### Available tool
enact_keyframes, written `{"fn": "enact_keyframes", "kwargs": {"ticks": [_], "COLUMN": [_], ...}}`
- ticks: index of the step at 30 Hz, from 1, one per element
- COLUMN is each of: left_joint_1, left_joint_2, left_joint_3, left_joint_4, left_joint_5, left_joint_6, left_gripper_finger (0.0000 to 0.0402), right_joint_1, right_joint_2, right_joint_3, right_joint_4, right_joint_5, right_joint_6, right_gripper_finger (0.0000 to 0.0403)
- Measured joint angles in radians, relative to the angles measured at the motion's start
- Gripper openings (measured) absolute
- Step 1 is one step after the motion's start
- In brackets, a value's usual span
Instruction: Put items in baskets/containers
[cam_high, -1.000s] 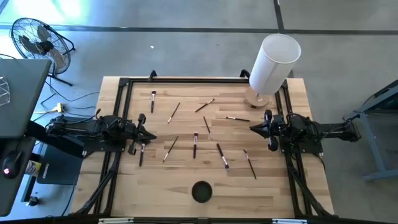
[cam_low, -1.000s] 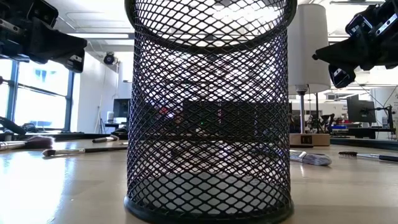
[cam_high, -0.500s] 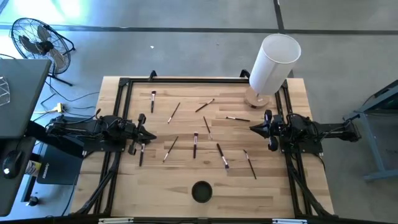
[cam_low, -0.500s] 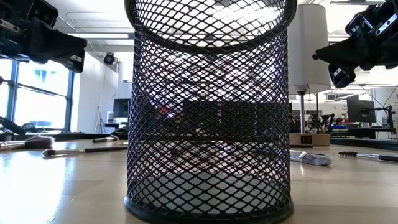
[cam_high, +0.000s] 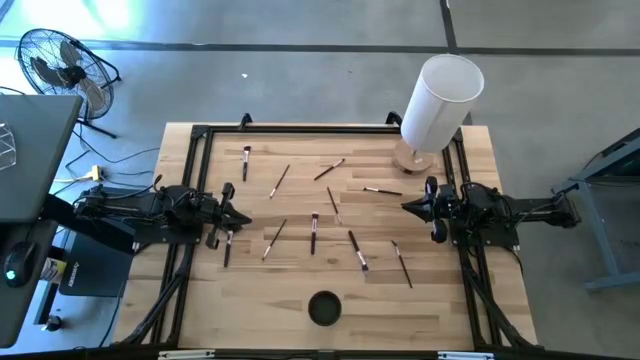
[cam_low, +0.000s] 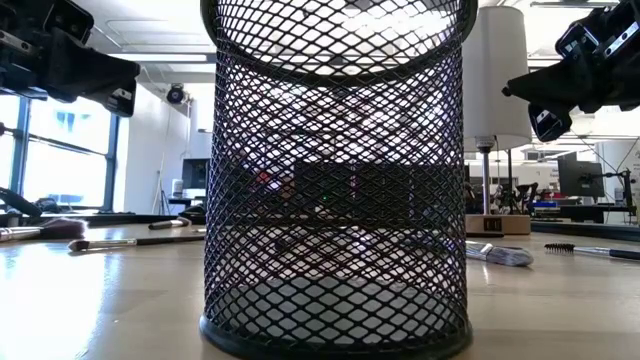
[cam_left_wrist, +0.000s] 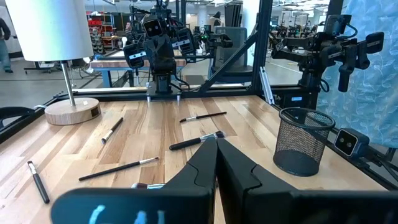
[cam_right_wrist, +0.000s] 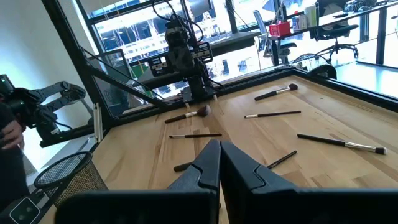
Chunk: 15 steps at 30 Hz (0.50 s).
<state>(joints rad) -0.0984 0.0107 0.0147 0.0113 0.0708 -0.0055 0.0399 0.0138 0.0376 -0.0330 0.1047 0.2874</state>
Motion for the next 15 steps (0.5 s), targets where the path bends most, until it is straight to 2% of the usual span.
{"fn": "enact_keyframes", "kwargs": {"ticks": [7, 10, 12, 15], "left_joint_1": [-0.001, -0.026, -0.063, -0.122], "left_joint_2": [0.0, 0.039, 0.089, 0.2], "left_joint_3": [0.006, 0.042, 0.092, 0.17], "left_joint_4": [0.019, -0.004, 0.004, 0.015], "left_joint_5": [0.02, 0.046, 0.006, -0.133], "left_joint_6": [0.003, 0.015, 0.053, 0.101], "left_gripper_finger": [0.0001, 0.0001, 0.0, 0.0], "right_joint_1": [0.0, 0.0, 0.0, 0.0], "right_joint_2": [0.0, 0.0, 0.0, 0.0], "right_joint_3": [0.0, 0.0, 0.0, 0.0], "right_joint_4": [0.0, 0.0, 0.0, 0.0], "right_joint_5": [0.0, 0.0, 0.0, 0.0], "right_joint_6": [0.0, 0.0, 0.0, 0.0], "right_gripper_finger": [0.0001, 0.0001, 0.0001, 0.0001]}}
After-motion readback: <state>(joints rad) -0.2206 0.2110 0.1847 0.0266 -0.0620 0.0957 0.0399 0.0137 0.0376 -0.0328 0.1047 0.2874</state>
